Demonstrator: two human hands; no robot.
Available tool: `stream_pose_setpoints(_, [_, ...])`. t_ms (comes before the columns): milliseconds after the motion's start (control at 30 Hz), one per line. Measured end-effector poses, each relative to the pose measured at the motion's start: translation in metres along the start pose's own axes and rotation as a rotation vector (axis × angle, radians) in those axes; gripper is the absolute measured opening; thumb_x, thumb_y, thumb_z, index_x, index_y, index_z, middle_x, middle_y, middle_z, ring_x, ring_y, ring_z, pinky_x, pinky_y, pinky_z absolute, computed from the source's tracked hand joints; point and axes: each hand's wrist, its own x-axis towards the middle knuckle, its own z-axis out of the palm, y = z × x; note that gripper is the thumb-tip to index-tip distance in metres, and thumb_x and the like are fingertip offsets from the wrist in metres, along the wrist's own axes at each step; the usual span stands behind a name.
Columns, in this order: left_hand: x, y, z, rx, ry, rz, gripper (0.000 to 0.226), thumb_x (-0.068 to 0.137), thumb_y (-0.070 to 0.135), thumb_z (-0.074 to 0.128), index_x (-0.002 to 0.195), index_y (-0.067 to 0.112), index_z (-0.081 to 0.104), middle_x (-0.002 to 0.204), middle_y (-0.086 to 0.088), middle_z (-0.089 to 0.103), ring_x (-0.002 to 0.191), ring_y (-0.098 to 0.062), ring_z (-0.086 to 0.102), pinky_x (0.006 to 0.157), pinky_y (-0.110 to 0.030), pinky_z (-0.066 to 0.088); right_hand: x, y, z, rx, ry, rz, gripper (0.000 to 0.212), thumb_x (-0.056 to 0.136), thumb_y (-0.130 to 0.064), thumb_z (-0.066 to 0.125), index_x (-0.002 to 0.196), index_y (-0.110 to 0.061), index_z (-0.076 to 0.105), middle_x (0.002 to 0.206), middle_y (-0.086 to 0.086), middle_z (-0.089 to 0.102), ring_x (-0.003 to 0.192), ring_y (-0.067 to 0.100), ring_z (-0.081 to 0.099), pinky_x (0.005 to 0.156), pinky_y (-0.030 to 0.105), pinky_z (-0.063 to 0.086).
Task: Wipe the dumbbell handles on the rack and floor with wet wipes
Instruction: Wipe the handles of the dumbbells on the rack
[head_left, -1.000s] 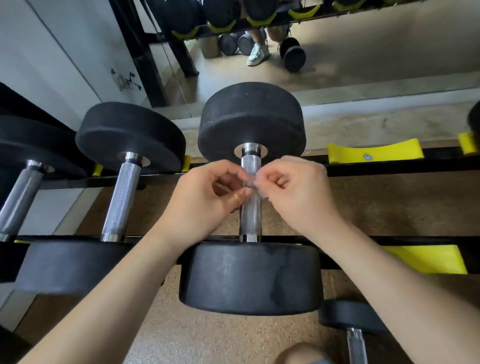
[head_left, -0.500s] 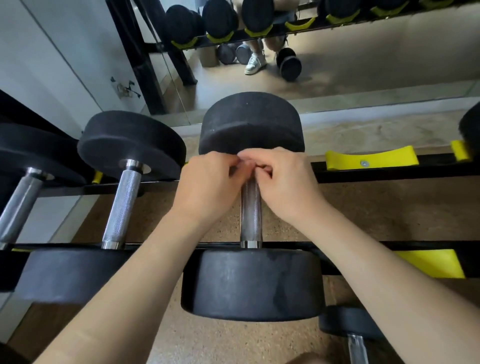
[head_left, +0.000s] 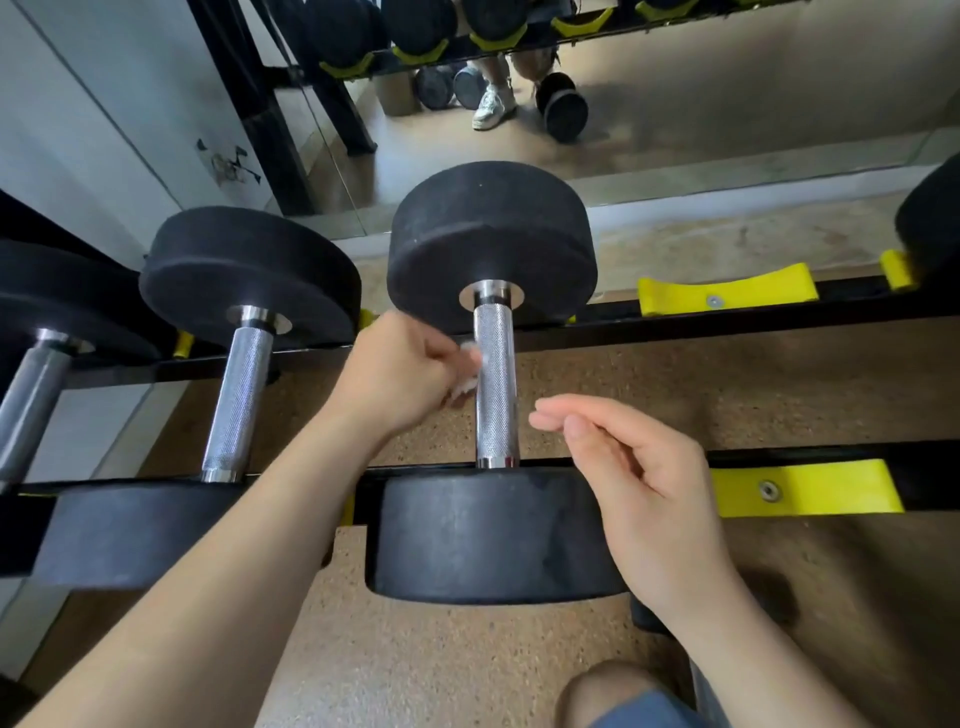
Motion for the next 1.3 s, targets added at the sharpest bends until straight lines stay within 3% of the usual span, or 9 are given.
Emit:
stream_pose_setpoints(167, [-0.02, 0.012, -0.011, 0.32, -0.463, -0.086, 0.032, 0.071, 0.037, 0.082, 0.044, 0.029, 0.067, 0.042, 0.016, 0.054, 0.049, -0.001, 0.048, 0.056, -0.02, 0.04, -0.001, 0.0, 0.002, 0.002, 0.011, 0.022, 0.023, 0.092, -0.02, 0.05, 0.096, -0.021, 0.073, 0.09, -0.016, 0.072, 0.093, 0.001, 0.066, 0.077, 0.009, 0.045])
stream_pose_setpoints(400, [0.005, 0.018, -0.003, 0.056, 0.16, 0.098, 0.01, 0.077, 0.028, 0.079, 0.069, 0.027, 0.073, 0.055, 0.012, 0.065, 0.055, 0.008, 0.059, 0.058, -0.013, 0.048, 0.006, -0.003, 0.002, 0.03, 0.012, 0.047, 0.022, 0.084, -0.014, 0.054, 0.091, -0.024, 0.072, 0.085, -0.016, 0.072, 0.086, 0.004, 0.066, 0.073, 0.009, 0.045])
stream_pose_setpoints(467, [0.005, 0.009, 0.001, -0.006, 0.166, 0.179, 0.011, 0.076, 0.022, 0.081, 0.074, 0.024, 0.07, 0.058, 0.01, 0.066, 0.055, 0.005, 0.062, 0.063, -0.015, 0.053, 0.006, -0.005, 0.001, 0.046, 0.01, 0.058, 0.021, 0.083, -0.015, 0.056, 0.09, -0.024, 0.073, 0.084, -0.015, 0.072, 0.085, 0.005, 0.066, 0.072, 0.01, 0.045])
stream_pose_setpoints(567, [-0.011, -0.002, -0.003, -0.044, -0.116, 0.287, 0.008, 0.075, 0.022, 0.081, 0.078, 0.024, 0.074, 0.069, 0.007, 0.071, 0.064, -0.008, 0.068, 0.072, -0.039, 0.058, 0.01, -0.004, -0.001, 0.087, 0.005, 0.111, 0.016, 0.084, -0.018, 0.06, 0.091, -0.024, 0.073, 0.084, -0.011, 0.073, 0.086, 0.005, 0.066, 0.075, 0.013, 0.047])
stream_pose_setpoints(800, [0.009, 0.018, 0.002, 0.708, -0.221, 1.062, 0.009, 0.071, 0.015, 0.065, 0.074, 0.021, 0.072, 0.067, 0.005, 0.055, 0.062, -0.022, 0.059, 0.046, -0.033, 0.049, 0.014, -0.002, 0.0, 0.062, 0.061, 0.238, 0.03, 0.087, 0.001, 0.057, 0.088, -0.024, 0.073, 0.082, -0.013, 0.073, 0.086, 0.002, 0.067, 0.078, 0.015, 0.05])
stream_pose_setpoints(967, [0.033, 0.038, 0.001, 0.972, 0.152, 0.724, 0.015, 0.084, 0.008, 0.059, 0.089, 0.015, 0.07, 0.072, 0.0, 0.051, 0.065, -0.028, 0.06, 0.05, -0.03, 0.034, 0.028, -0.005, -0.001, -0.043, 0.022, 0.289, 0.031, 0.088, -0.004, 0.059, 0.101, -0.029, 0.071, 0.095, -0.013, 0.07, 0.091, 0.0, 0.062, 0.079, 0.013, 0.047])
stream_pose_setpoints(1067, [0.031, 0.048, 0.01, 1.049, 0.042, 0.568, 0.022, 0.095, 0.019, 0.047, 0.101, 0.02, 0.068, 0.086, -0.001, 0.063, 0.079, -0.027, 0.062, 0.059, -0.034, 0.041, 0.046, -0.005, -0.002, -0.077, 0.034, 0.306, 0.038, 0.087, 0.0, 0.056, 0.111, -0.027, 0.067, 0.104, -0.011, 0.068, 0.096, 0.002, 0.062, 0.089, 0.022, 0.05])
stream_pose_setpoints(1200, [0.009, 0.055, 0.016, 1.071, -0.248, 0.653, 0.017, 0.089, 0.032, 0.055, 0.096, 0.024, 0.069, 0.088, 0.0, 0.063, 0.081, -0.024, 0.059, 0.067, -0.034, 0.051, 0.058, -0.001, -0.005, -0.053, 0.049, 0.341, 0.047, 0.084, 0.007, 0.052, 0.116, -0.025, 0.065, 0.111, -0.007, 0.067, 0.107, 0.007, 0.061, 0.1, 0.036, 0.048])
stream_pose_setpoints(1300, [0.02, 0.052, 0.01, 0.961, -0.111, 0.565, 0.021, 0.091, 0.04, 0.053, 0.098, 0.031, 0.072, 0.094, 0.002, 0.068, 0.088, -0.024, 0.063, 0.068, -0.034, 0.048, 0.056, 0.001, -0.008, -0.106, -0.075, 0.363, 0.047, 0.085, 0.003, 0.055, 0.122, -0.025, 0.062, 0.112, -0.006, 0.066, 0.106, 0.009, 0.061, 0.098, 0.038, 0.049])
